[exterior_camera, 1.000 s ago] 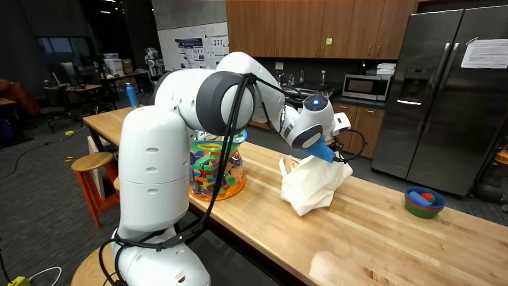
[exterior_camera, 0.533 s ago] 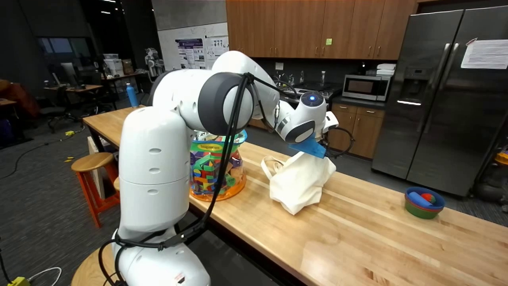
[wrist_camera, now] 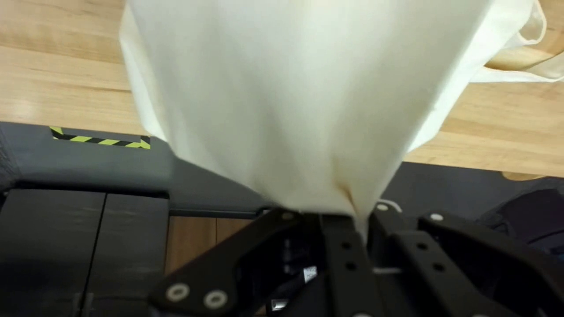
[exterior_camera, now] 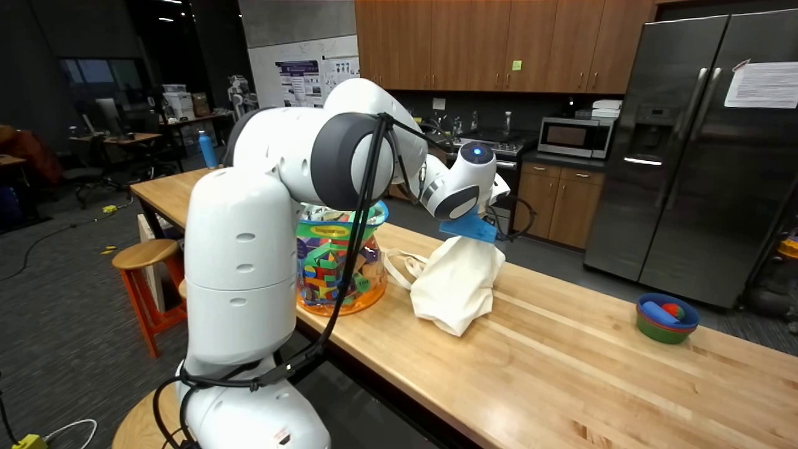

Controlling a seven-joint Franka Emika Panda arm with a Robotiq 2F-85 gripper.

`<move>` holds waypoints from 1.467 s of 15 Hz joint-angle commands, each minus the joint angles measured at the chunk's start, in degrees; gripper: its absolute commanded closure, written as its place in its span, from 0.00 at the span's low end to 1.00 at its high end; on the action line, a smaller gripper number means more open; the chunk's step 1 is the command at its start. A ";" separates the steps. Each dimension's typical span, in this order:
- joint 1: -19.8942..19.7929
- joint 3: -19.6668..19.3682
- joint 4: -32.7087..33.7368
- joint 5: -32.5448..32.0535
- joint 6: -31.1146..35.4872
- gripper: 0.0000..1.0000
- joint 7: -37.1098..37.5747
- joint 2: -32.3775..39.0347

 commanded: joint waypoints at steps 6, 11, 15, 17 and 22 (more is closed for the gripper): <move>2.25 -0.69 -5.94 -3.34 -2.30 0.99 4.79 -5.11; 5.64 -1.96 -12.11 -11.34 -2.56 0.99 16.73 -9.10; 7.98 -2.96 -16.89 -18.45 -4.31 0.99 26.48 -12.40; 8.53 -3.54 -18.89 -21.90 -5.45 0.99 31.35 -13.83; 7.57 -5.60 -22.42 -33.87 -7.54 0.99 46.36 -15.51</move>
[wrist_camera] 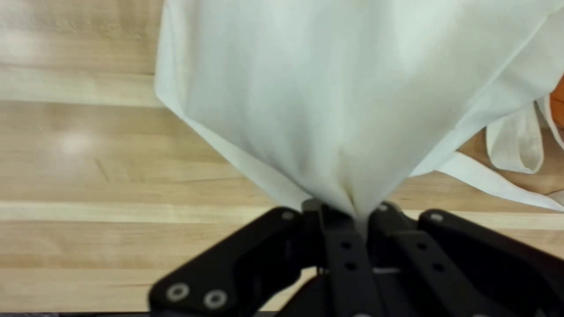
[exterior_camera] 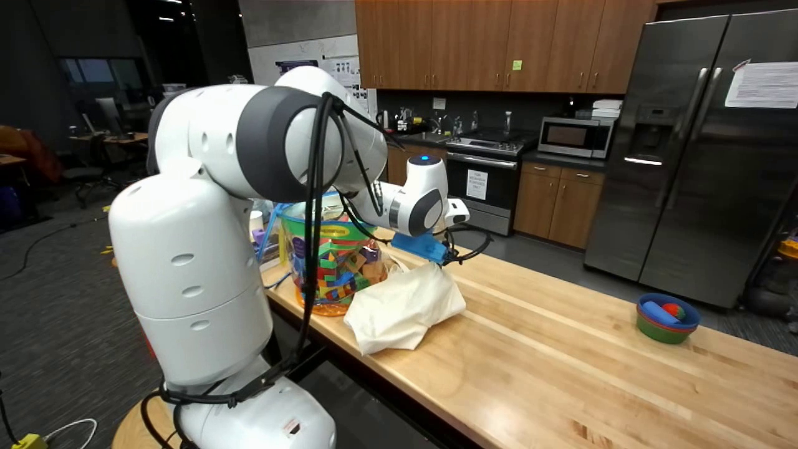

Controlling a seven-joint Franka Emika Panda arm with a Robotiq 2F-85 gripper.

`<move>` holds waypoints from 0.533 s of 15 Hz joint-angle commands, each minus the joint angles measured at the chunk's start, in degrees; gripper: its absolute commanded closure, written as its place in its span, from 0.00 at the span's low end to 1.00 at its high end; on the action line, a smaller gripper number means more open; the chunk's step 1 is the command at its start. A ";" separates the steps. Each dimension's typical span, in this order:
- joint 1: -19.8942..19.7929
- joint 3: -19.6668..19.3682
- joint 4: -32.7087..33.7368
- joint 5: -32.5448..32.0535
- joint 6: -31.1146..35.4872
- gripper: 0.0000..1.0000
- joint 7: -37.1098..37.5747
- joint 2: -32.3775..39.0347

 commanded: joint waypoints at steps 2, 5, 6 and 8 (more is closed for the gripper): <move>-0.61 -2.79 -3.72 -10.34 -3.17 0.99 13.34 -3.00; -1.71 -4.37 -4.52 -14.25 -5.58 0.99 19.23 -2.94; -2.08 -4.92 -4.67 -14.23 -6.30 0.99 20.01 -2.78; -2.97 -6.05 -4.75 -14.71 -7.15 0.99 21.66 -2.64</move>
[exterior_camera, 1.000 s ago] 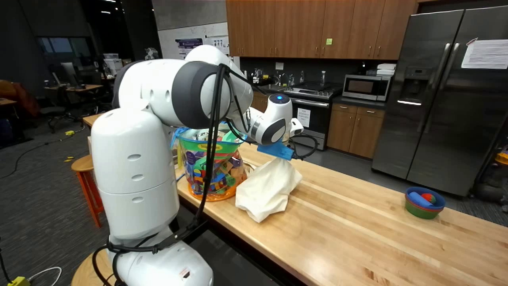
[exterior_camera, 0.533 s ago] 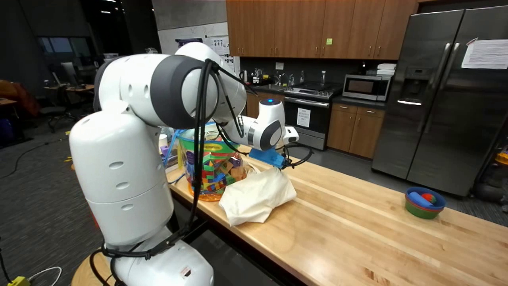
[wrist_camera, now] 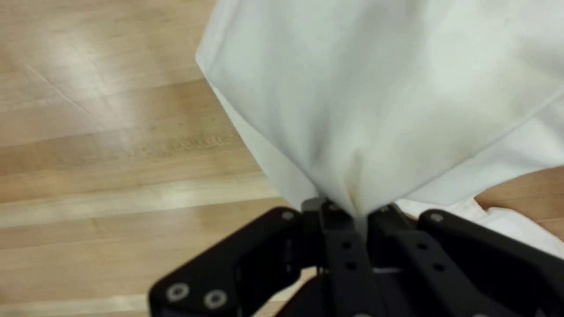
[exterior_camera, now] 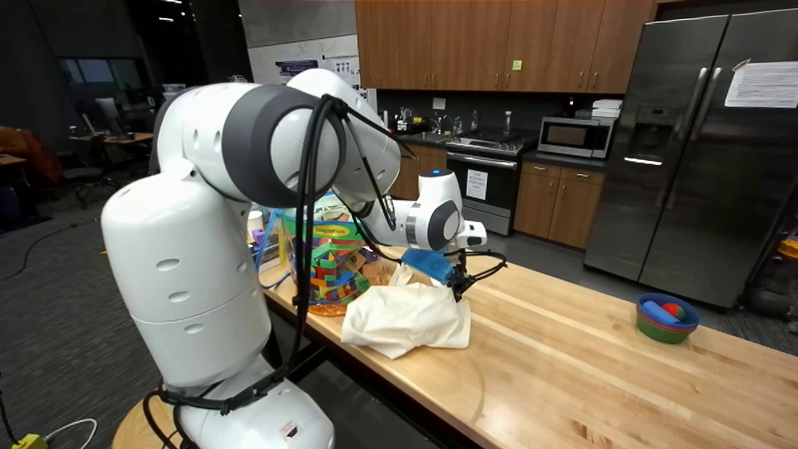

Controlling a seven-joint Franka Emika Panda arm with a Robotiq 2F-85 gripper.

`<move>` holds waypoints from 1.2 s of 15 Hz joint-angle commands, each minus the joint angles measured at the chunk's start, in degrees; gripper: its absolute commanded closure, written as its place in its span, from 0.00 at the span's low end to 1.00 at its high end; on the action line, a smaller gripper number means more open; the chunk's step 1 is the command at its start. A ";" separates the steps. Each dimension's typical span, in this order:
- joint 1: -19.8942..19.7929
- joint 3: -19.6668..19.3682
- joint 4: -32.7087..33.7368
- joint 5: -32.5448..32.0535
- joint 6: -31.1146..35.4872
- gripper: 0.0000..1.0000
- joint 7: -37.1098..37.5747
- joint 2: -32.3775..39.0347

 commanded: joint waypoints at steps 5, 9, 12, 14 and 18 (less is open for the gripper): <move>-4.17 -4.80 0.01 -3.73 -2.16 0.99 4.25 -0.48; -7.23 -8.23 1.32 -4.34 -1.10 0.99 2.29 0.94; -9.49 -10.99 2.13 -3.91 -0.49 0.99 -0.25 1.87; -10.87 -12.73 2.75 -3.70 0.27 0.99 -2.08 2.76; -13.48 -16.09 4.71 -3.74 2.82 0.99 -5.77 5.08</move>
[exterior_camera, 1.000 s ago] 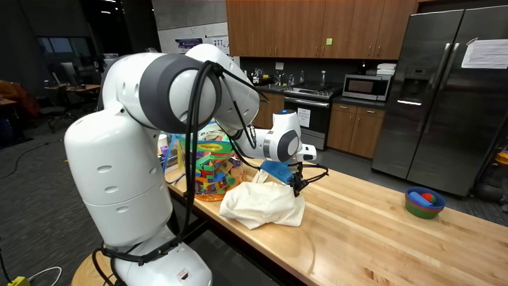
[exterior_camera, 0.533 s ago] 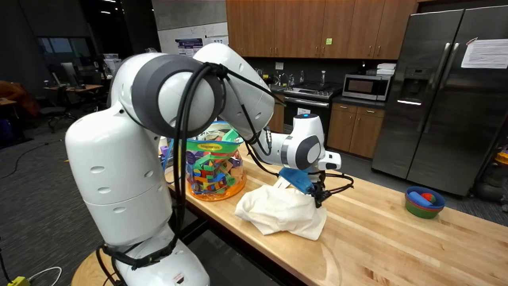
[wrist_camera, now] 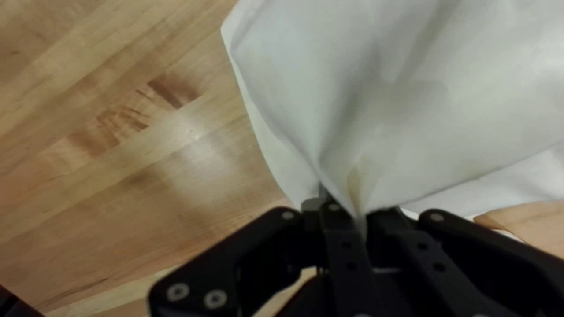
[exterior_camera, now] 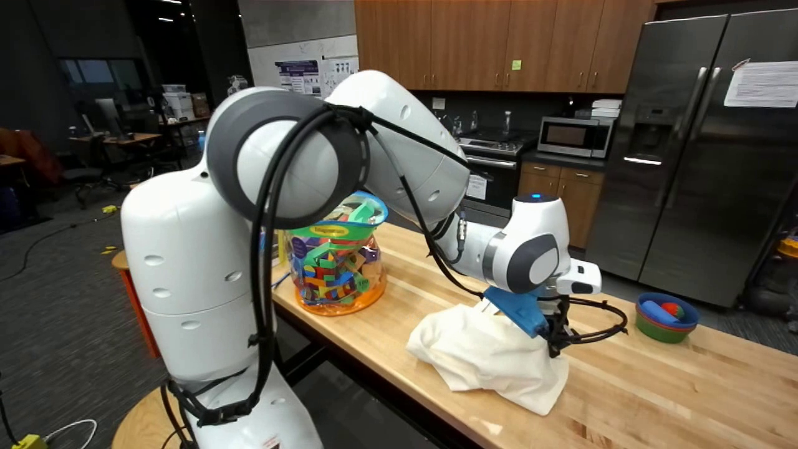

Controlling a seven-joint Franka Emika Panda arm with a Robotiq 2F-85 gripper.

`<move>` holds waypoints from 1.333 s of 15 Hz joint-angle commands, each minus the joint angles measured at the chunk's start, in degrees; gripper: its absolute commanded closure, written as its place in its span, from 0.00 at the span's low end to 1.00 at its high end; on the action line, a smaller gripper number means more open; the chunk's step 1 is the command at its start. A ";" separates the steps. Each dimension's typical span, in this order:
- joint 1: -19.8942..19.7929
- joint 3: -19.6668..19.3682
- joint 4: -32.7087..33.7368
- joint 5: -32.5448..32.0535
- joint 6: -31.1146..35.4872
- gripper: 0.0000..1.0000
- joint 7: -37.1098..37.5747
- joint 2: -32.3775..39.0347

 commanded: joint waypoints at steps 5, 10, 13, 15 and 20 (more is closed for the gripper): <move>-4.19 -5.50 4.29 -0.43 4.84 0.99 -5.59 5.22; -4.51 -7.83 7.61 -0.16 12.24 0.99 -4.29 9.69; -3.74 -7.76 10.20 0.99 15.59 0.99 -4.69 12.58; -3.04 -7.20 11.93 1.73 17.04 0.99 -5.53 14.32; -1.82 -4.48 17.41 5.20 18.39 0.99 -8.03 18.42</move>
